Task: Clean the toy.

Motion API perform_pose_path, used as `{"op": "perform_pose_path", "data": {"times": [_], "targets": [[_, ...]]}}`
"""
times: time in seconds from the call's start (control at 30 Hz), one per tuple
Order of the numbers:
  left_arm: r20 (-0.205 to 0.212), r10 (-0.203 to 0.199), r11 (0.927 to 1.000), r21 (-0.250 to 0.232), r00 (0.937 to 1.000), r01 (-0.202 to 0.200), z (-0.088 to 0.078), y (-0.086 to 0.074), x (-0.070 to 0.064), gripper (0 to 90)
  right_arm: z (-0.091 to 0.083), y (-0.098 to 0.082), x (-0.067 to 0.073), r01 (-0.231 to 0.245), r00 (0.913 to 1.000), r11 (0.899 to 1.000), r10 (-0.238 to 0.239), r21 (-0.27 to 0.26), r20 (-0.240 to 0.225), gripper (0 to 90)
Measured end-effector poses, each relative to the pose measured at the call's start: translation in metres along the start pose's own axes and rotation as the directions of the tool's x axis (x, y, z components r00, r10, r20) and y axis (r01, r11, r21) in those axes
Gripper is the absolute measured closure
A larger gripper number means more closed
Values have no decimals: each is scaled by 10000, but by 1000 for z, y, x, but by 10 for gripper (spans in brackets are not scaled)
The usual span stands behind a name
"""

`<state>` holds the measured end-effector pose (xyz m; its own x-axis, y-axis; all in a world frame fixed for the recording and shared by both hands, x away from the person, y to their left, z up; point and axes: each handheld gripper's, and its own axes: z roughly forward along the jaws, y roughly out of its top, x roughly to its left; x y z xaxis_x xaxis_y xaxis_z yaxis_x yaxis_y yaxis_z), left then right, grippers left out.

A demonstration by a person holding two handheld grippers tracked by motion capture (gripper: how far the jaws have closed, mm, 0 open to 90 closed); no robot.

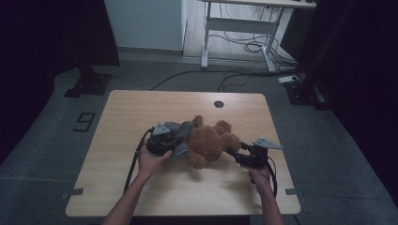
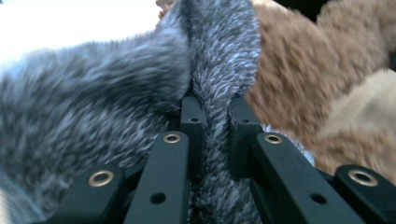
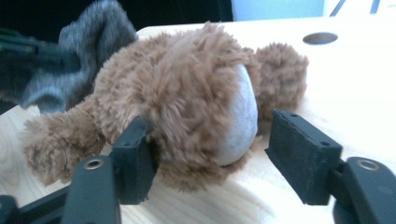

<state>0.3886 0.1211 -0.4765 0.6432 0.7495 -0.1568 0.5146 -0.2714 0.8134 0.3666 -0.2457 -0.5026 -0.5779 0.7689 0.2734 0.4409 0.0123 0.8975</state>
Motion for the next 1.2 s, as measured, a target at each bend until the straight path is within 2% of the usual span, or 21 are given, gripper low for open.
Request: {"op": "perform_pose_path", "data": {"times": [0.07, 0.2, 0.3, 0.37, 0.4, 0.43, 0.57, 0.6, 0.63, 0.73, 0.77, 0.8, 0.87, 0.9, 0.97, 1.03, 1.07, 1.17, 1.2], "targets": [[6, -25, 10000, -84, 10000, 25, 1, -2, -1, 795, -2, 3, 1, 36, 10000, 10000, -36, -39, 31, 323], [45, -63, 9999, -142, 10000, 64, 2, -4, -2, 796, -11, 18, -3, -255, 9997, 9985, 251, -490, -80, 316], [61, -22, 9999, -99, 10000, 23, 2, -5, -2, 796, -9, 24, -3, -178, 9998, 9994, 174, -288, -135, 307], [118, -49, 9999, -100, 9999, 50, 1, -6, -2, 796, 0, 31, -2, -127, 9994, 9999, 128, 29, -336, 303], [165, -97, 9999, -124, 9998, 99, 1, -7, -2, 796, 15, 39, 3, -146, 9985, 9994, 162, 313, -530, 303], [179, -113, 9998, -135, 9998, 115, 0, -8, -2, 796, 15, 39, 3, -146, 9985, 9994, 162, 313, -530, 303], [270, -176, 9997, -140, 9995, 179, -1, -9, -2, 795, 42, 51, 15, -49, 9955, 9968, 124, 797, -936, 285], [281, -183, 9997, -132, 9994, 187, -1, -10, -2, 795, 54, 52, 21, 250, 9961, 9921, -142, 1232, -874, 282], [288, -189, 9997, -130, 9994, 193, -2, -10, -2, 795, 54, 52, 21, 250, 9961, 9921, -142, 1232, -874, 282], [366, -220, 9996, -153, 9991, 226, -2, -11, -1, 795, 63, 44, 24, 317, 9966, 9836, -175, 1778, -809, 283], [380, -213, 9996, -152, 9991, 219, -3, -11, -1, 794, 66, 38, 23, 320, 9970, 9776, -166, 2078, -752, 279], [391, -200, 9996, -177, 9990, 207, -3, -12, -1, 793, 67, 34, 23, 274, 9970, 9763, -110, 2148, -770, 278], [419, -210, 9997, -140, 9989, 216, -4, -13, -3, 792, 67, 18, 19, -139, 9933, 9778, 375, 2092, -1092, 320], [430, -208, 9997, -117, 9989, 213, -5, -13, -3, 792, 67, 18, 19, -139, 9933, 9778, 375, 2092, -1092, 320], [531, -361, 9993, -58, 9979, 364, -8, -11, -4, 790, 65, 10, 19, -130, 9897, 9784, 421, 2065, -1369, 378], [705, -669, 9976, -129, 9953, 680, -13, -3, -6, 790, 63, 3, 20, 49, 9877, 9788, 272, 2047, -1537, 437], [709, -658, 9975, -217, 9953, 675, -15, 3, -8, 789, 62, 1, 20, 178, 9868, 9784, 160, 2059, -1612, 464], [691, -265, 9983, -499, 9973, 300, -16, 25, -20, 788, 59, -5, 21, 369, 9835, 9764, 24, 2130, -1811, 513], [767, 15, 9988, -481, 9971, 22, -11, 39, -31, 787, 58, -10, 22, 539, 9814, 9752, -120, 2147, -1916, 532]]}}
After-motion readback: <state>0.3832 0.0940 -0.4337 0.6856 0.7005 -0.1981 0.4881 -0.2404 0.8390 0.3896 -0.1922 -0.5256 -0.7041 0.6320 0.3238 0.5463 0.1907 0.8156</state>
